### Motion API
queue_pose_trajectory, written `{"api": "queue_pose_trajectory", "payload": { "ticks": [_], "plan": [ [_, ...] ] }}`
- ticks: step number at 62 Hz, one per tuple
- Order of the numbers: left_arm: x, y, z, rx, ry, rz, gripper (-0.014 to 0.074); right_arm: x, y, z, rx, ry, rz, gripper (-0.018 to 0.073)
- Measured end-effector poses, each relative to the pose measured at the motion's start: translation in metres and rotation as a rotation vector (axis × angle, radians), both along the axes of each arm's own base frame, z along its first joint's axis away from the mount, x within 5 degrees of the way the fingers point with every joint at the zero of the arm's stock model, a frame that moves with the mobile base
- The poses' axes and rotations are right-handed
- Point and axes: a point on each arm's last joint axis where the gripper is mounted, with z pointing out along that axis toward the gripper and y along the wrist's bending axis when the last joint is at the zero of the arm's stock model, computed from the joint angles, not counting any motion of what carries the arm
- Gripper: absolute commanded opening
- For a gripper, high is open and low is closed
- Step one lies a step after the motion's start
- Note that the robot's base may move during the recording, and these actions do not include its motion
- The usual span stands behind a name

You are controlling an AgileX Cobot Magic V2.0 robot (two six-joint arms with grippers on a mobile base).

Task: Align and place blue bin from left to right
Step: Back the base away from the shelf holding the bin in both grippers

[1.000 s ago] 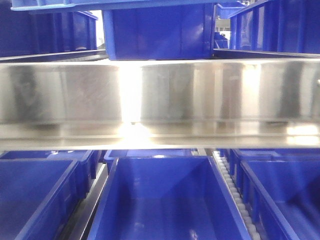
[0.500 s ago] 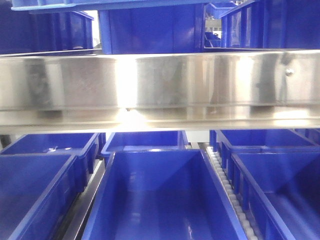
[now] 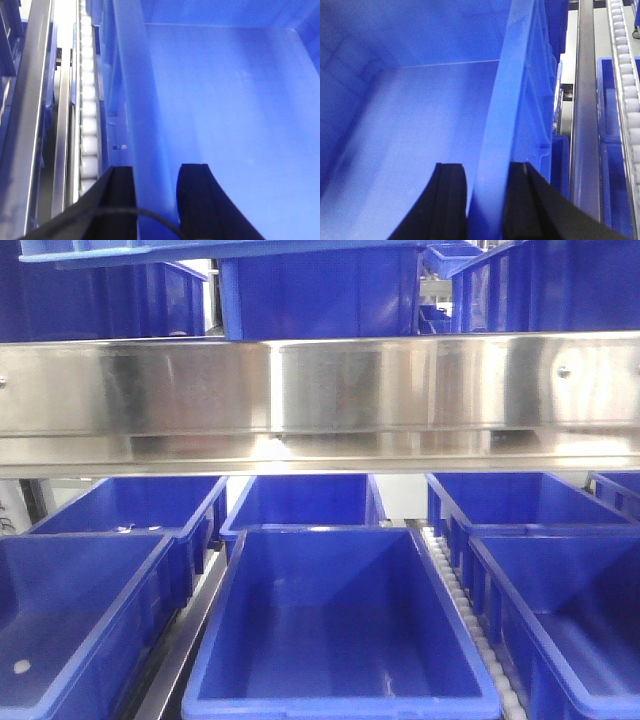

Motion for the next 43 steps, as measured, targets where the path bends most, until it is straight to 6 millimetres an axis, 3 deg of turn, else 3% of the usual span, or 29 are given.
{"api": "queue_pose_trajectory", "payload": {
  "ticks": [43],
  "plan": [
    [0.0000,0.0000,0.0000,0.000,0.000,0.000,0.0013,0.0003,0.0000,0.0005,0.002,-0.006,-0.001,-0.0079]
  ]
}}
